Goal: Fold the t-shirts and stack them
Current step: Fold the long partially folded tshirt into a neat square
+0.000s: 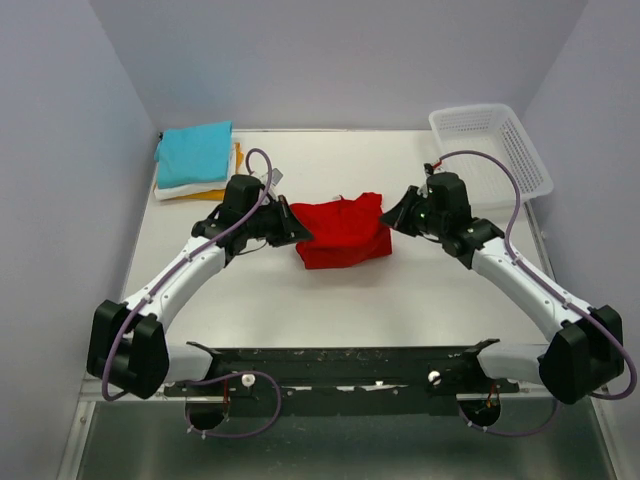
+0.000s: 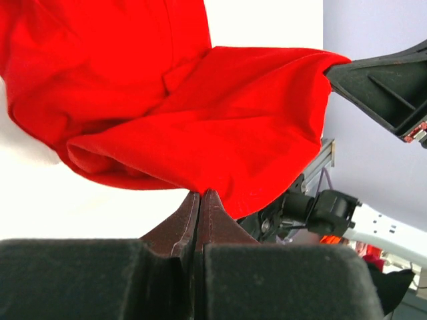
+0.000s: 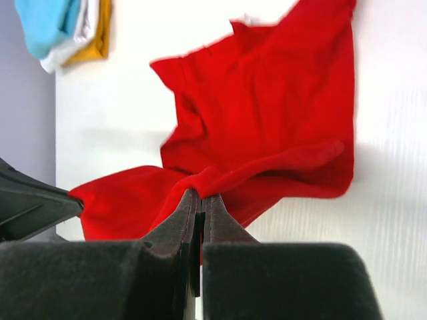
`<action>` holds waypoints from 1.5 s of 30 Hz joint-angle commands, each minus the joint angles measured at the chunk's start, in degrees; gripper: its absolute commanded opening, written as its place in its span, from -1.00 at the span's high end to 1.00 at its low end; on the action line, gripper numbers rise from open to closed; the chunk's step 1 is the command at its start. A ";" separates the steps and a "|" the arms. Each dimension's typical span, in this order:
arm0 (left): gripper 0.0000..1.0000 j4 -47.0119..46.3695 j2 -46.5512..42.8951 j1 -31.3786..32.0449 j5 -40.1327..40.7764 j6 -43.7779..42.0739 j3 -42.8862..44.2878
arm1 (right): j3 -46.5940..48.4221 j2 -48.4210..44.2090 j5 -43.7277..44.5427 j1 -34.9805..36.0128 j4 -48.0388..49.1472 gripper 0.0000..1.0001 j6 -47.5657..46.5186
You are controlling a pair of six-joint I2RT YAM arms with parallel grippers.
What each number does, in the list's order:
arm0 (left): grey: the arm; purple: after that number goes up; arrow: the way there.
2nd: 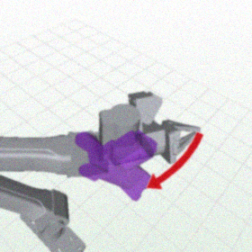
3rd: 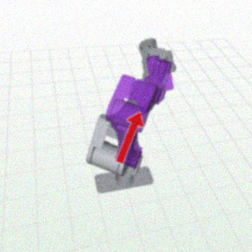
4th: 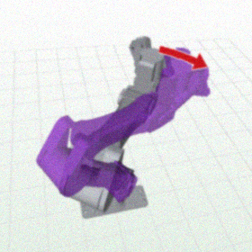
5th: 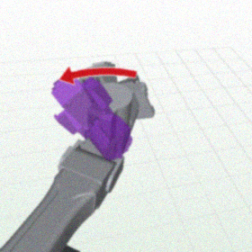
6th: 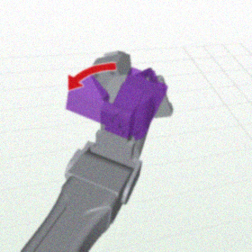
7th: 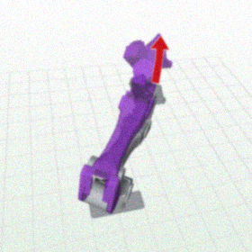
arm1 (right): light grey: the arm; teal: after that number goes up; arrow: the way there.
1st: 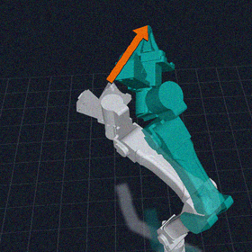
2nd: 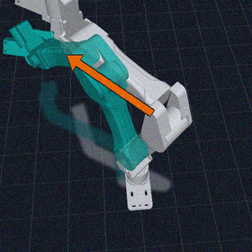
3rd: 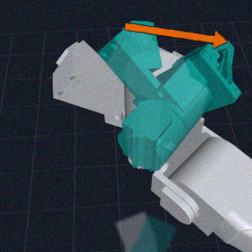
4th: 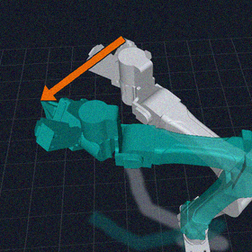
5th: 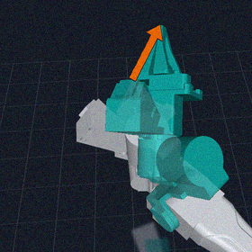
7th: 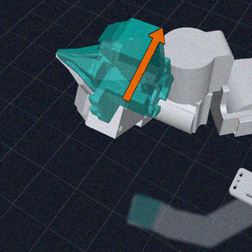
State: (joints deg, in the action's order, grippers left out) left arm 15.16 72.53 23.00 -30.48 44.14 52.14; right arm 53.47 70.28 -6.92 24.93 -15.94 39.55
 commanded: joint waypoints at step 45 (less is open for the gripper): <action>-0.97 8.73 43.50 -3.08 -3.91 -7.01 36.82 | 23.20 48.82 -20.92 -6.99 38.97 -1.00 11.41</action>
State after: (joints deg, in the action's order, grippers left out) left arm 25.76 111.63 19.88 -31.62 35.68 94.63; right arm 75.42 114.04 -27.38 16.67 20.08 47.13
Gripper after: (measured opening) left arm 0.983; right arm 0.998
